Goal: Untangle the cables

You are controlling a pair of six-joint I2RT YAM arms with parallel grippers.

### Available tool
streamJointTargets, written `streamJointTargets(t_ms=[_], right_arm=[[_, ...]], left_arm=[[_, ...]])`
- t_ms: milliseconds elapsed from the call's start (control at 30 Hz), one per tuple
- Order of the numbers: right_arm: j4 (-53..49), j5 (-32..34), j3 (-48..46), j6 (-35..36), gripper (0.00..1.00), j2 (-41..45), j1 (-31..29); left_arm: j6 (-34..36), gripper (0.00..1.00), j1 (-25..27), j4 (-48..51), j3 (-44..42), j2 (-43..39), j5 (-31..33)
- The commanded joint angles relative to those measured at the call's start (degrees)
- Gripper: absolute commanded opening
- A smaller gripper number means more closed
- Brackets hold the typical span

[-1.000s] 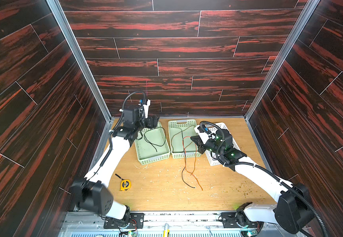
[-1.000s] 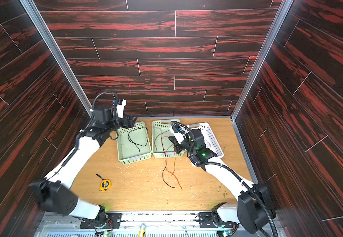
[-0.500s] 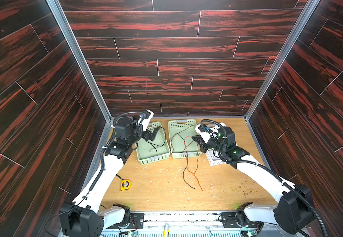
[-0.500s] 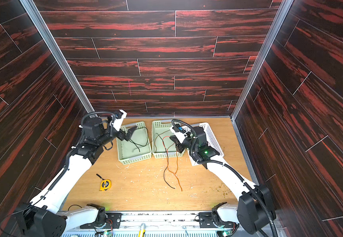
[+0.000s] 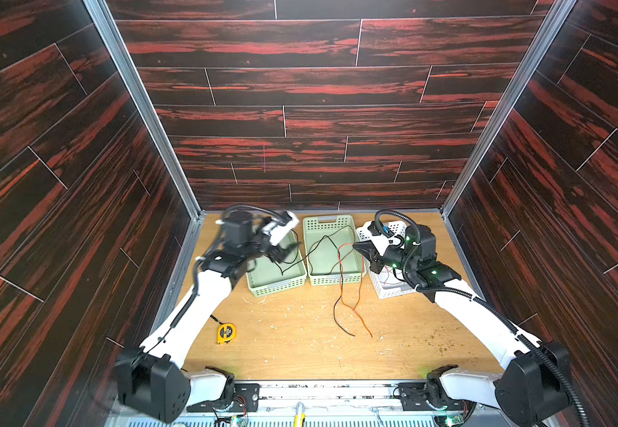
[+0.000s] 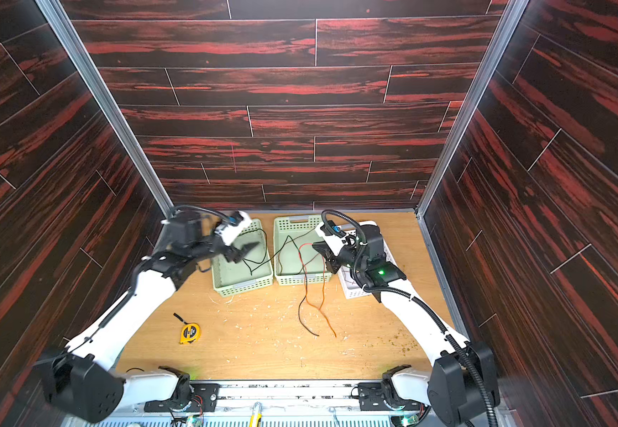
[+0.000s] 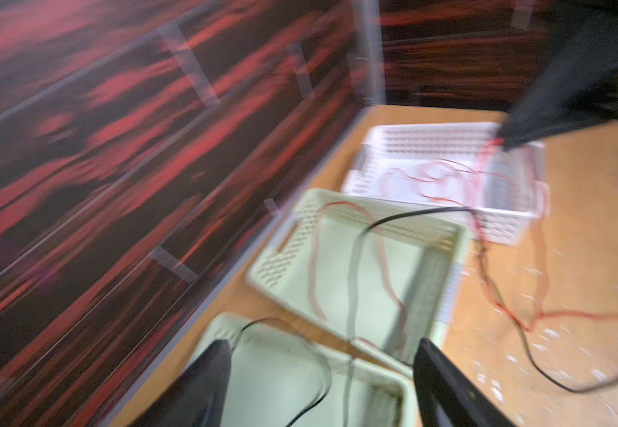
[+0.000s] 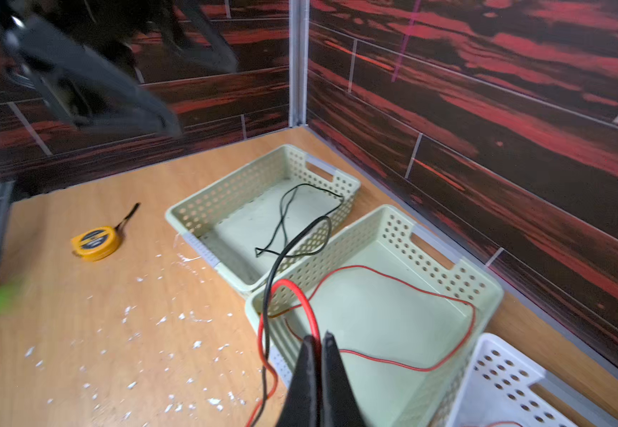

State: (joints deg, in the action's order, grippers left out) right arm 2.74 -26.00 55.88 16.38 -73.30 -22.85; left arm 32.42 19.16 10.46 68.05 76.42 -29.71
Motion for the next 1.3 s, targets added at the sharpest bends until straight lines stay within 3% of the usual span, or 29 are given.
streamJointTargets(t_ms=[0,200,533,767,967,1267], right_arm=[[-1.3,-4.88,1.35,3.14,0.0,2.37,-0.09],[-4.15,-8.08,1.97,5.94,0.0,3.51,-0.08],[-6.08,-10.12,2.35,7.08,0.0,4.48,-0.09],[-4.09,-7.58,1.17,4.86,0.0,5.9,-0.09],[-0.37,0.06,-0.58,0.74,0.0,7.54,0.17],[1.82,4.36,-1.34,-4.61,0.0,8.83,2.39]], left_arm=[[11.45,0.69,3.77,6.3,3.92,2.44,-5.42],[22.77,0.67,8.44,7.21,6.22,6.56,-1.25],[30.11,0.63,10.75,4.24,8.49,13.19,-1.68],[29.4,0.41,12.72,0.14,7.33,13.68,-1.18],[27.52,0.01,13.1,-8.23,0.78,8.43,2.21],[21.39,0.0,13.1,-5.48,2.03,2.18,3.39]])
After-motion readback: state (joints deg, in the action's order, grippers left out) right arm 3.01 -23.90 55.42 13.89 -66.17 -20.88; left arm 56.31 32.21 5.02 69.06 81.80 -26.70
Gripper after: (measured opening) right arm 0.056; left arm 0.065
